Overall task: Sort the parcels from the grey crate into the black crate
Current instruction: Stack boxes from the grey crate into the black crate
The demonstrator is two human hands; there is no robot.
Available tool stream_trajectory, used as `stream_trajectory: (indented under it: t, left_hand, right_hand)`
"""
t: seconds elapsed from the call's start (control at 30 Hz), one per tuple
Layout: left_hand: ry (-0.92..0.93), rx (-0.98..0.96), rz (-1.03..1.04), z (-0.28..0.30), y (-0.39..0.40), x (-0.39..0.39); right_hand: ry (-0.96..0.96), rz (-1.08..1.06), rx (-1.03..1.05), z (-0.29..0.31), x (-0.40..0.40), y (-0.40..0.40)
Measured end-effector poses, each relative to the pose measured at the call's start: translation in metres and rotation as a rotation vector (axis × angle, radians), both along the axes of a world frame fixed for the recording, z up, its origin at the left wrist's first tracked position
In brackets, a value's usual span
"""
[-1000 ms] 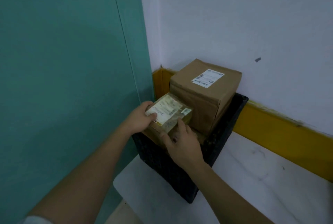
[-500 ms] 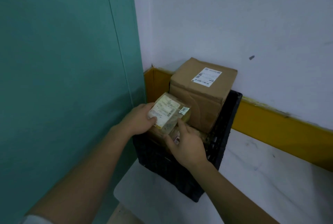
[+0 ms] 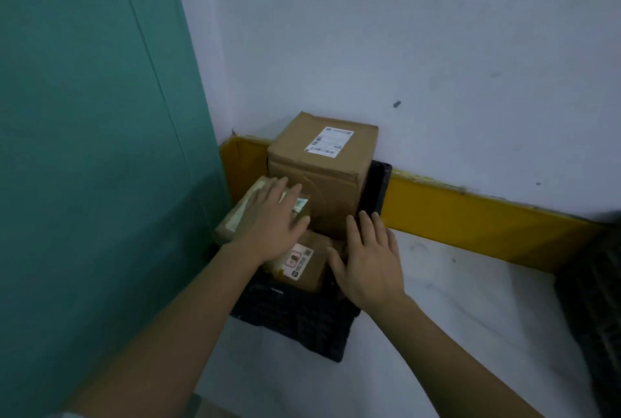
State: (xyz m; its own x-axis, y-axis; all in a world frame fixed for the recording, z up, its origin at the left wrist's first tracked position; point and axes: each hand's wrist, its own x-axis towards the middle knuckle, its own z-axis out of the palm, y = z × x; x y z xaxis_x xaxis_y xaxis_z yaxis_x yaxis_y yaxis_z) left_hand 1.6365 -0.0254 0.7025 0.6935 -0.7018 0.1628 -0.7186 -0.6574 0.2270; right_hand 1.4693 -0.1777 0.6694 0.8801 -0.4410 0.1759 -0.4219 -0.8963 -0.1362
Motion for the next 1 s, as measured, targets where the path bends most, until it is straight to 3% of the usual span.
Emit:
stream_trajectory:
  t: [0.5,0.8,1.0]
  left_hand:
    - [-0.154,0.020,-0.328,0.021,-0.208,-0.193]
    - [-0.095,0.016,-0.500,0.017,-0.324,-0.339]
    - [-0.034,0.060,-0.625,0.013,-0.376,-0.397]
  right_hand:
    - [0.076,-0.387,-0.025,0.024,-0.217,-0.149]
    - [0.068,-0.567,-0.024,0.037,-0.377,-0.246]
    - [0.033,-0.681,0.051,0.028,-0.445,-0.296]
